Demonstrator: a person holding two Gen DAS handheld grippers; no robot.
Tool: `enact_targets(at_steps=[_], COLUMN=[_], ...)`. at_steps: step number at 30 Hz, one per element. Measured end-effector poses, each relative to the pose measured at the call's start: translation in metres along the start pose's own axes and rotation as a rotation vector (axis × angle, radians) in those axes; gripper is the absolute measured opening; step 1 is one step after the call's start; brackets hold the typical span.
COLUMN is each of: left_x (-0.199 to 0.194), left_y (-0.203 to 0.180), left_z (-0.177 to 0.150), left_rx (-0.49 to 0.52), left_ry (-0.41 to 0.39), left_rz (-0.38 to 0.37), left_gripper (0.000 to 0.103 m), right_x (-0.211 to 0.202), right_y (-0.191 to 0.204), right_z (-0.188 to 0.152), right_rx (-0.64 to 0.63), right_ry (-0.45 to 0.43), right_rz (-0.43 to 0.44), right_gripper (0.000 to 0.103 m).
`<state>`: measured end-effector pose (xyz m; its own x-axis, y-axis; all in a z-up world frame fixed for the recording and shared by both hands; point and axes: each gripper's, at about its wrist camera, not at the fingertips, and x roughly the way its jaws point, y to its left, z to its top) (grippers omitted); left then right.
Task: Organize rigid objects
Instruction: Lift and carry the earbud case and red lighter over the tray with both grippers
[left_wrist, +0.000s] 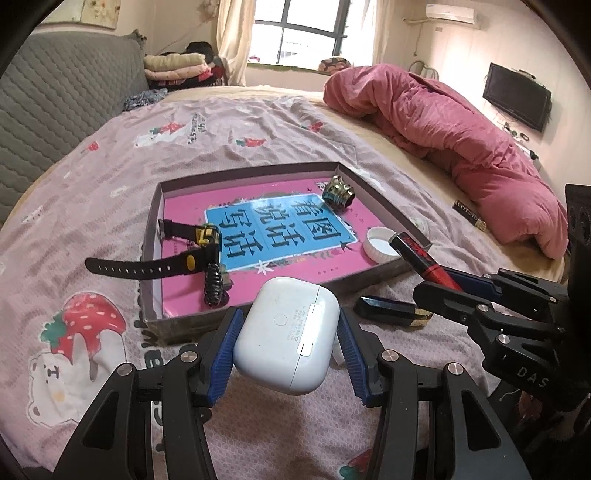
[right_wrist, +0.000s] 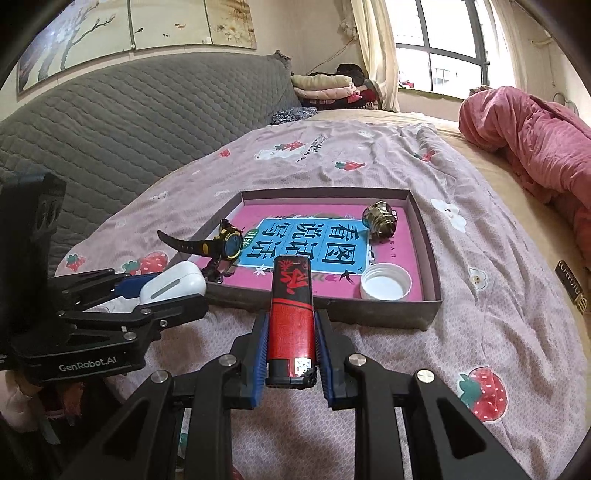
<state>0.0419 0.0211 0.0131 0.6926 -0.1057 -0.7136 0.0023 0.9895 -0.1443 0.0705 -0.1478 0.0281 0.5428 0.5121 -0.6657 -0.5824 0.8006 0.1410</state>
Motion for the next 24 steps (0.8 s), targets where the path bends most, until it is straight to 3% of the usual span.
enact_targets(at_steps=[24], left_x=[0.022], left_y=[0.02], left_z=[0.018], left_rx=[-0.061], left_ry=[-0.021], left_rz=[0.015], left_gripper=[0.054], right_x=[0.006], right_y=[-0.033], right_z=[0.023], right_rx=[0.036], right_ry=[-0.058], right_rz=[-0.054], right_gripper=[0.024])
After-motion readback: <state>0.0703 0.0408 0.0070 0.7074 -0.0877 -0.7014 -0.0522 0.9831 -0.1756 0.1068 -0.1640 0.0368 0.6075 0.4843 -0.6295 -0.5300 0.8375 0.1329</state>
